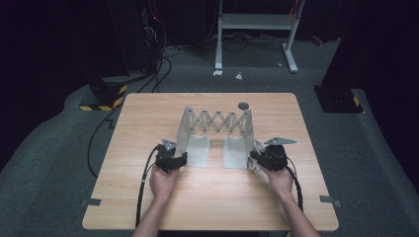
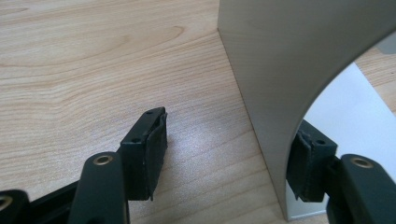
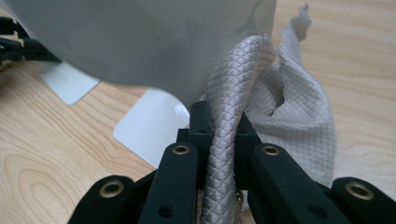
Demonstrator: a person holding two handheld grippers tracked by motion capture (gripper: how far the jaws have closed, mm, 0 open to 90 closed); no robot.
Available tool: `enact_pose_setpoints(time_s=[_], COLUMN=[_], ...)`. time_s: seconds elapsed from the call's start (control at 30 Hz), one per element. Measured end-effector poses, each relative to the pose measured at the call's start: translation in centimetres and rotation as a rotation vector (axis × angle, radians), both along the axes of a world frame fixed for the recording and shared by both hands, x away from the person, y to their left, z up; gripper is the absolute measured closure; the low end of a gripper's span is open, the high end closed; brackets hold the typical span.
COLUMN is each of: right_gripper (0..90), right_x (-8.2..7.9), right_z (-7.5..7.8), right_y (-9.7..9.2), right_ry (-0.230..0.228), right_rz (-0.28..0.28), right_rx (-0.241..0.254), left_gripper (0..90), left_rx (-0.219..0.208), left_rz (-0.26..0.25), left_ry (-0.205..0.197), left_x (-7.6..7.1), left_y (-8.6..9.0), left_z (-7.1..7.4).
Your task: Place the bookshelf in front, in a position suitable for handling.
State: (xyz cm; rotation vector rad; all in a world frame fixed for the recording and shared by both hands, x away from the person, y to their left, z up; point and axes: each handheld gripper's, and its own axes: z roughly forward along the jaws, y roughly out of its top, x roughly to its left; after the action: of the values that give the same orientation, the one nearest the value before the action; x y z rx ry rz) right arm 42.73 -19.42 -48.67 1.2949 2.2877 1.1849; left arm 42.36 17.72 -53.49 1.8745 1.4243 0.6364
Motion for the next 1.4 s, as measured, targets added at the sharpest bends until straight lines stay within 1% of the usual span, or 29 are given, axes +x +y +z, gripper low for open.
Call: enact_pose_setpoints(time_s=[0.03, 0.17, 0.27, 0.47, 0.63, 0.73, 0.83, 1.03, 1.23, 1.4], right_gripper=[84.0, 84.1, 84.0, 84.0, 84.0, 84.1, 84.1, 84.0, 84.1, 84.1], right_x=[0.0, 0.1, 0.0, 0.1, -0.1, -0.3, -0.4, -0.5, -0.4, -0.1], right_z=[0.3, 1.4, 2.2, 3.5, 4.6, 5.2, 5.8, 7.2, 8.3, 8.9], right_y=[0.0, -0.1, -0.3, -0.3, -0.4, -0.4, -0.5, -0.5, -0.4, -0.3], right_ry=[-0.01, -0.025, -0.051, -0.073, -0.107, -0.122, -0.134, -0.17, -0.196, -0.206], right_rz=[0.003, 0.006, 0.006, 0.016, 0.019, 0.026, 0.028, 0.035, 0.042, 0.046], right_rx=[0.002, 0.022, 0.038, 0.041, 0.052, 0.051, 0.061, 0.058, 0.064, 0.059], left_gripper=[37.9, 38.4, 38.7, 38.9, 39.1, 39.1, 39.1, 39.0, 39.0, 38.8], left_rx=[0.0, 0.001, 0.0, -0.001, -0.001, -0.001, -0.001, -0.001, -0.002, -0.001], left_rz=[-0.001, -0.002, -0.003, -0.003, -0.003, -0.003, -0.002, -0.002, -0.002, 0.0], left_ry=[0.0, 0.0, -0.001, -0.001, -0.001, -0.001, -0.001, -0.001, -0.001, -0.001], left_x=[0.0, 0.0, 0.0, 0.0, 0.0, 0.0, 0.0, 0.0, 0.0, 0.0], left_y=[0.0, 0.0, 0.0, 0.0, 0.0, 0.0, 0.0, 0.0, 0.0, 0.0], left_z=[0.0, 0.0, 0.0, 0.0, 0.0, 0.0, 0.0, 0.0, 0.0, 0.0])
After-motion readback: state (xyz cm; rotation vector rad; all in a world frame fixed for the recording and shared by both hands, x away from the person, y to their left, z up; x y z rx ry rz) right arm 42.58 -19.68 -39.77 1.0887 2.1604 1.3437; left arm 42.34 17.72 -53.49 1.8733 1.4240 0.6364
